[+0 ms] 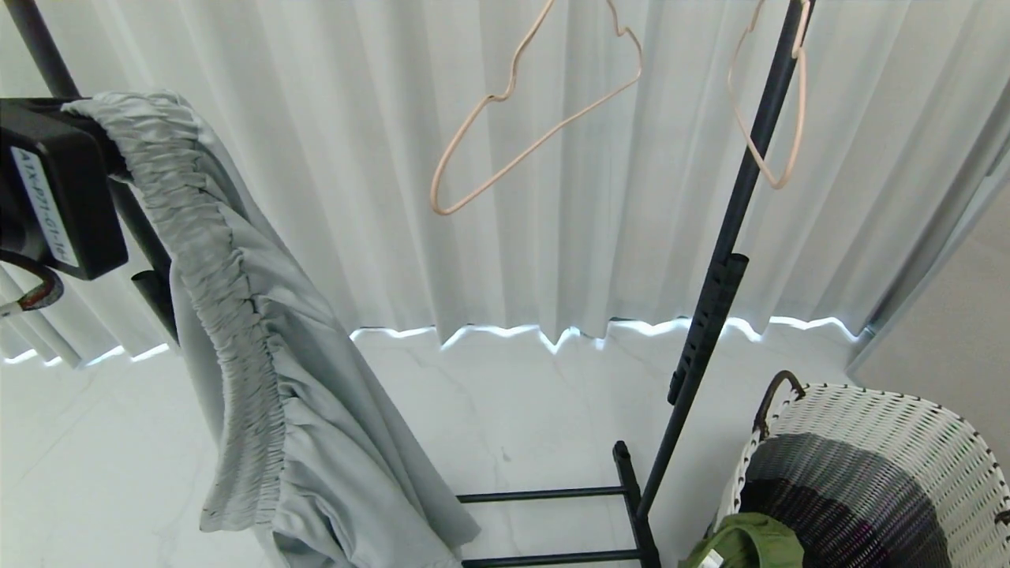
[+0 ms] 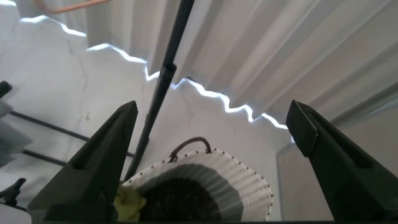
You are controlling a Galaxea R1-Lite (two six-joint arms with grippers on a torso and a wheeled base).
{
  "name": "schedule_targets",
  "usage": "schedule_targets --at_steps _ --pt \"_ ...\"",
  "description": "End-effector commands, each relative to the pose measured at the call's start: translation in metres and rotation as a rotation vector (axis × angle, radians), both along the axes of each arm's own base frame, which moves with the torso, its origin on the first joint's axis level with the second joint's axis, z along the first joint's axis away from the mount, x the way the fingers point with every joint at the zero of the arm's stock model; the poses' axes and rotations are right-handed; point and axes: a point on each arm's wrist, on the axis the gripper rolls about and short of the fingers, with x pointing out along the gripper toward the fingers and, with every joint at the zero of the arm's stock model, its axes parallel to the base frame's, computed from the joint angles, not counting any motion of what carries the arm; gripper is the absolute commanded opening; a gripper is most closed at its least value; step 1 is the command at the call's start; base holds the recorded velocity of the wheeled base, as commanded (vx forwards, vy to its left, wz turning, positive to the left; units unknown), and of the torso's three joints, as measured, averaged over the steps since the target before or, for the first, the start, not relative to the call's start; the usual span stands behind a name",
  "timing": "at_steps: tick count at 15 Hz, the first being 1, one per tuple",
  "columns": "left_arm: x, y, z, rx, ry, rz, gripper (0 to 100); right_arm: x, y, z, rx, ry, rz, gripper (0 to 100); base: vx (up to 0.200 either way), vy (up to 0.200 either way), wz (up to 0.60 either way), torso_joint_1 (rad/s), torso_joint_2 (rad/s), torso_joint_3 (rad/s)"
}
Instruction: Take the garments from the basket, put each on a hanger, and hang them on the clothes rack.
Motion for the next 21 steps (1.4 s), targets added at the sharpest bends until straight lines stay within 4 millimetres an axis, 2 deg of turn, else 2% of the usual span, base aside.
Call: schedule_targets --at_steps 1,3,13,14,21 --pt "0.001 -0.001 0.000 0.004 0.001 -0.008 0 0.001 0.001 0.000 -0.002 0.003 0.001 100 0.000 0.000 0.00 0.000 0.00 0.000" --pt "0.001 -0.001 0.000 0.004 0.001 -0.008 0 0.001 0.001 -0.001 -0.004 0.006 0.001 100 0.000 0.000 0.00 0.000 0.00 0.000" --pt "0.006 -0.002 -0.003 0.013 0.014 0.010 0 0.003 0.002 -0.004 -0.003 0.017 -0.001 100 0.000 0.200 0.00 0.001 0.00 0.004" --pt "0.007 -0.002 -0.004 0.014 0.018 0.018 0 0.003 0.001 -0.004 -0.003 0.016 -0.012 100 0.000 0.000 0.00 0.000 0.00 0.000" --pt "0.011 0.004 -0.012 0.035 0.035 0.059 0 0.013 -0.020 -0.016 -0.021 0.059 -0.323 100 0.000 0.000 0.00 0.000 0.00 0.000"
